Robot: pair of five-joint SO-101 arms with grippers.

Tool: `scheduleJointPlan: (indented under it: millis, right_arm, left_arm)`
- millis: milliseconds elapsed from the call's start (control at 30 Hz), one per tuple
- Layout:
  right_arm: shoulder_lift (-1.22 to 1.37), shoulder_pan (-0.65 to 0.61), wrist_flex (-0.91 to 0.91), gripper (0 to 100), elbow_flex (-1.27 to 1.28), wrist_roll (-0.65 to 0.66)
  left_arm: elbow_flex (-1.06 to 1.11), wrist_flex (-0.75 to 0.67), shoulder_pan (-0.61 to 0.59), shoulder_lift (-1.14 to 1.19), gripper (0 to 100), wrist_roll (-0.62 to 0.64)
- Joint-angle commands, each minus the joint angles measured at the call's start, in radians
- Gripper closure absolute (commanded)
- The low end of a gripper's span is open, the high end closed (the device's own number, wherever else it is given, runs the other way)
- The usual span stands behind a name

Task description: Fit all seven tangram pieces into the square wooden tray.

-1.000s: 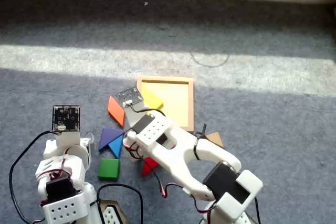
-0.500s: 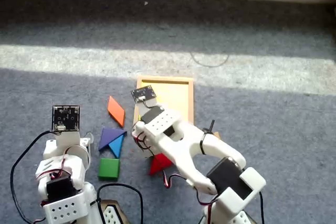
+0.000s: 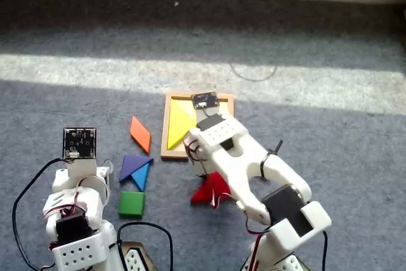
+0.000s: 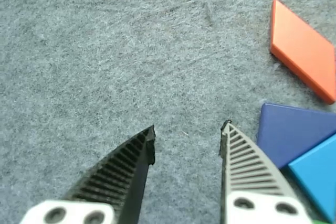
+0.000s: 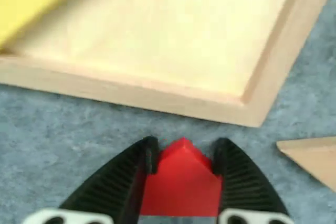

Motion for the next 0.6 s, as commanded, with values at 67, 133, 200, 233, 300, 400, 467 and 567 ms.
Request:
scheduleJointPlan:
  millis: [67, 133, 200, 233, 300, 400, 467, 567]
  right_arm:
    - [-0.002, 0.137, 0.007, 93.9, -0.056, 0.118]
    - [-0.007, 0.177, 0.010, 95.0, -0.084, 0.118]
    - [-0.035, 0.197, 0.041, 95.1, -0.101, 0.124]
    - [-0.059, 0.199, 0.062, 95.1, -0.102, 0.146]
    - [-0.127, 0.197, 0.111, 95.1, -0.101, 0.216]
    - [-0.257, 0.200, 0.147, 95.1, -0.096, 0.339]
    - [-0.344, 0.205, 0.150, 95.1, -0.067, 0.411]
    - [-0.461, 0.186, 0.140, 95.1, 0.022, 0.535]
  left_arm:
    - [-0.001, -0.014, -0.008, -0.007, 79, 0.005]
    - [-0.001, -0.014, -0.007, -0.007, 79, 0.005]
    - [0.001, -0.014, -0.007, -0.007, 79, 0.005]
    - [0.001, -0.014, -0.007, -0.007, 79, 0.005]
    - [0.001, -0.015, -0.005, -0.007, 79, 0.005]
    - [0.001, -0.018, -0.007, -0.007, 79, 0.005]
    - [0.001, -0.018, -0.007, -0.007, 79, 0.005]
    - [0.001, -0.018, -0.007, -0.007, 79, 0.005]
